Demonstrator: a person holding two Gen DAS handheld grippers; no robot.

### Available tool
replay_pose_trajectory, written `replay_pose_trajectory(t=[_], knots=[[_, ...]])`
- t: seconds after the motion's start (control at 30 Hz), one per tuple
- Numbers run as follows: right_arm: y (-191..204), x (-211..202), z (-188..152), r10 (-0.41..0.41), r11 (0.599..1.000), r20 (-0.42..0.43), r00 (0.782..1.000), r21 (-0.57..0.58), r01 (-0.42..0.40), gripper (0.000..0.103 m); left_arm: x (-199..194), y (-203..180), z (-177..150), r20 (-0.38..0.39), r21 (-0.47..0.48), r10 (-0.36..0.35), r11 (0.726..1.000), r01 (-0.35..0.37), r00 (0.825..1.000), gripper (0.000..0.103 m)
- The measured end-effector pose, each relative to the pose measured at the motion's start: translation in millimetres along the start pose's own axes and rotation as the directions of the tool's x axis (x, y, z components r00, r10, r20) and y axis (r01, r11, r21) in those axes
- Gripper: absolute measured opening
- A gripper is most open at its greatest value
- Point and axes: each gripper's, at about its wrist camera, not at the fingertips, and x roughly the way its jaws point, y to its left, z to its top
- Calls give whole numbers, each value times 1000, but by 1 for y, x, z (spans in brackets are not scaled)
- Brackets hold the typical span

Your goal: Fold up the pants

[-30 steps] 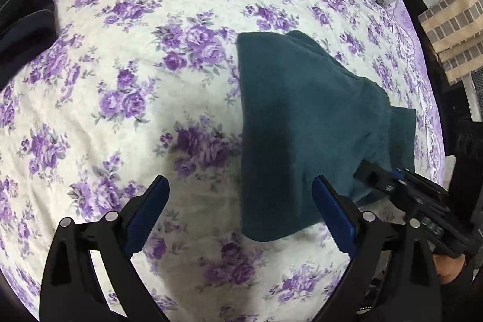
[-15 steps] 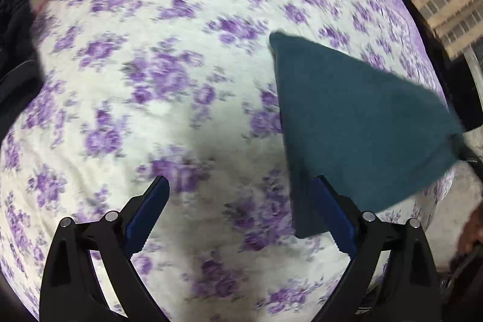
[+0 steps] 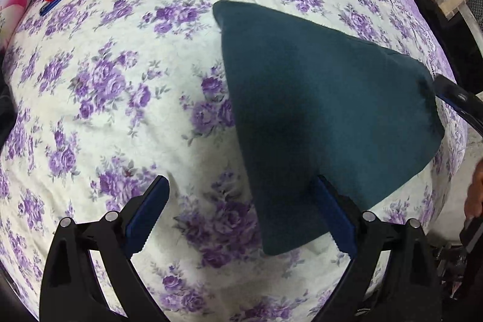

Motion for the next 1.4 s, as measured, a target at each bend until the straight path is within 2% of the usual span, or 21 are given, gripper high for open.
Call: replay_pose_trajectory(t=[0.1, 0.17, 0.23, 0.33, 0.4, 0.47, 0.5, 0.53, 0.57, 0.6, 0.67, 0.73, 0.8, 0.9, 0.97, 1.03, 1.1, 1.17, 1.33, 1.4], knots=[[-1, 25, 0, -55, 998, -63, 997, 13, 56, 35, 3, -9, 6, 6, 15, 9, 1000, -9, 1000, 93], [1, 24, -1, -56, 998, -53, 997, 7, 56, 21, 4, -12, 9, 9, 17, 8, 1000, -8, 1000, 93], [3, 11, 1, -17, 1000, -31, 999, 9, 17, 16, 5, -14, 8, 9, 20, 1, 1000, -1, 1000, 93], [13, -27, 5, 16, 999, 51, 999, -36, -14, 16, 6, -17, 8, 11, 33, 3, 999, -4, 1000, 93], [9, -32, 5, -12, 999, 52, 999, -49, 14, 16, 6, -18, 9, 17, 35, -7, 999, 6, 1000, 93], [4, -20, 6, -57, 996, 23, 998, -71, 58, 19, 8, -20, 10, 11, 32, -14, 999, 13, 1000, 93], [-2, -8, 4, -91, 994, 8, 996, -63, 92, 28, 9, -20, 11, 8, 35, -11, 999, 10, 1000, 93], [-7, 1, 2, -125, 991, -6, 992, -53, 124, 49, 10, -20, 10, 6, 39, -4, 999, 4, 1000, 93], [-11, 9, -2, -165, 985, -30, 986, -44, 164, 57, 11, -20, 11, 5, 43, 1, 999, -1, 1000, 93], [-14, 17, -5, -197, 980, -51, 979, -36, 195, 61, 12, -20, 11, 1, 45, 3, 999, -3, 1000, 93], [-16, 14, -9, -171, 985, -41, 984, -5, 171, 64, 12, -20, 10, -1, 45, 1, 999, -1, 1000, 93], [-19, 7, -14, -149, 988, -36, 988, 32, 150, 74, 12, -17, 9, -1, 43, -2, 999, 2, 1000, 93], [-26, 1, -21, -129, 989, -39, 991, 68, 132, 78, 14, -17, 11, -8, 30, -8, 1000, 9, 1000, 93], [-37, -1, -34, -77, 988, -60, 995, 128, 84, 79, 13, -12, 9, -7, 15, -24, 1000, 24, 1000, 93], [-39, 0, -42, -75, 988, -63, 995, 130, 82, 77, 13, -10, 9, -6, 16, -25, 1000, 25, 1000, 93], [-34, 3, -46, -143, 988, -66, 988, 55, 146, 64, 13, -11, 9, 0, 21, -13, 1000, 13, 1000, 93], [-26, 5, -45, -197, 980, -68, 978, -18, 196, 61, 11, -11, 10, 10, 35, 9, 999, -9, 1000, 93], [-21, 3, -45, -218, 975, -67, 974, -46, 216, 62, 11, -10, 11, 1, 37, 14, 999, -14, 1000, 93], [-14, -22, -43, -117, 993, -9, 993, -25, 117, 64, 6, -1, 21, 4, 7, 3, 1000, -3, 1000, 93], [-19, -22, -43, -94, 996, -12, 995, 5, 94, 67, 7, 1, 31, 1, -12, -28, 1000, 28, 1000, 93]])
